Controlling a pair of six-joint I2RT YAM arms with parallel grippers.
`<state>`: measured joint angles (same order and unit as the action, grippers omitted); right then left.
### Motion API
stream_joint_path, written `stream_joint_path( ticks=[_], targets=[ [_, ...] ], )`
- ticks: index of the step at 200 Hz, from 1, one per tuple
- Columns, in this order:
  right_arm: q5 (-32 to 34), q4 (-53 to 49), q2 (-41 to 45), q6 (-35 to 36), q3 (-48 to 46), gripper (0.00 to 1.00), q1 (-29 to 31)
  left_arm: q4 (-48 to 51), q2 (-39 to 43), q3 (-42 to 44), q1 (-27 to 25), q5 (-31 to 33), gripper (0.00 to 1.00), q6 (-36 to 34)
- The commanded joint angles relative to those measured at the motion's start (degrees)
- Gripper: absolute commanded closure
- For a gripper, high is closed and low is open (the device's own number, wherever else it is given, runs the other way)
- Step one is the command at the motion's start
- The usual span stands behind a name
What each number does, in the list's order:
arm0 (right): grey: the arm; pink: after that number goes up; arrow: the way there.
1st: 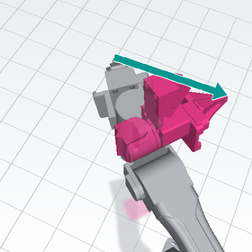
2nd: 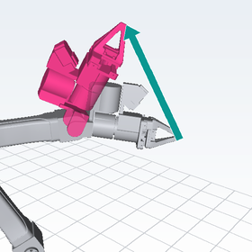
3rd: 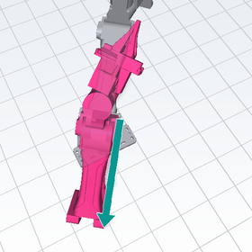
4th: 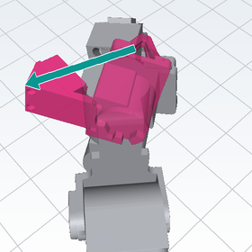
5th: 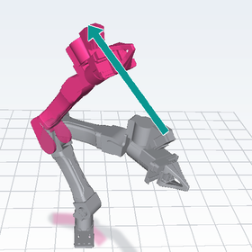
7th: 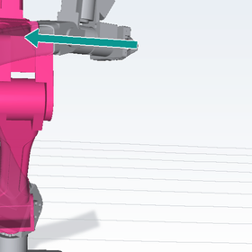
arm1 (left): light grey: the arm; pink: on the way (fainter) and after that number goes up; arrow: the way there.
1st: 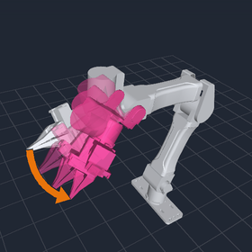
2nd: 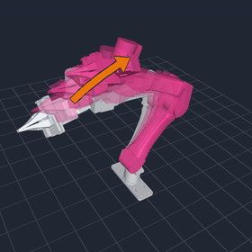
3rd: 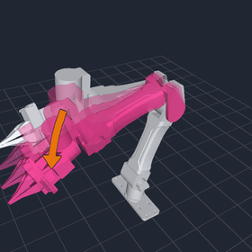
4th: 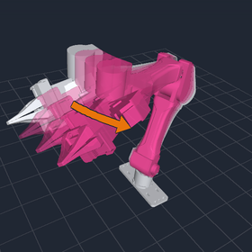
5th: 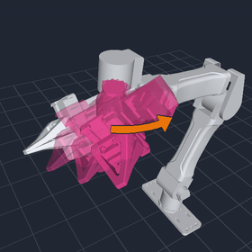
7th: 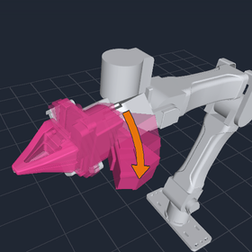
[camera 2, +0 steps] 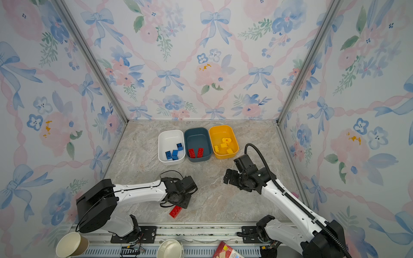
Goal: Sort the legos into containers by color
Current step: 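Lower the left gripper onto a red brick and close it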
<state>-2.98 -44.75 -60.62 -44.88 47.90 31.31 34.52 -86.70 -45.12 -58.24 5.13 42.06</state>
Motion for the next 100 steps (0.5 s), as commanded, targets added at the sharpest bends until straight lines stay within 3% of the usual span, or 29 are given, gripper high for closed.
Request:
stream_joint_path(
  ticks=[1, 43, 100],
  targets=[
    [0.8, 0.0, 0.9, -0.5, -0.6, 0.03, 0.7, 0.7, -1.7, 1.0, -0.3, -0.7, 0.53, 0.3],
    [0.9, -0.3, 1.3, -0.6, -0.9, 0.03, 0.5, 0.8, -0.3, 0.7, -0.3, -0.6, 0.61, 0.8],
    [1.2, -0.9, 2.2, -0.6, -0.8, 0.03, 0.5, 0.9, 4.3, -3.4, 2.0, 3.8, 0.63, 1.6]
  ],
)
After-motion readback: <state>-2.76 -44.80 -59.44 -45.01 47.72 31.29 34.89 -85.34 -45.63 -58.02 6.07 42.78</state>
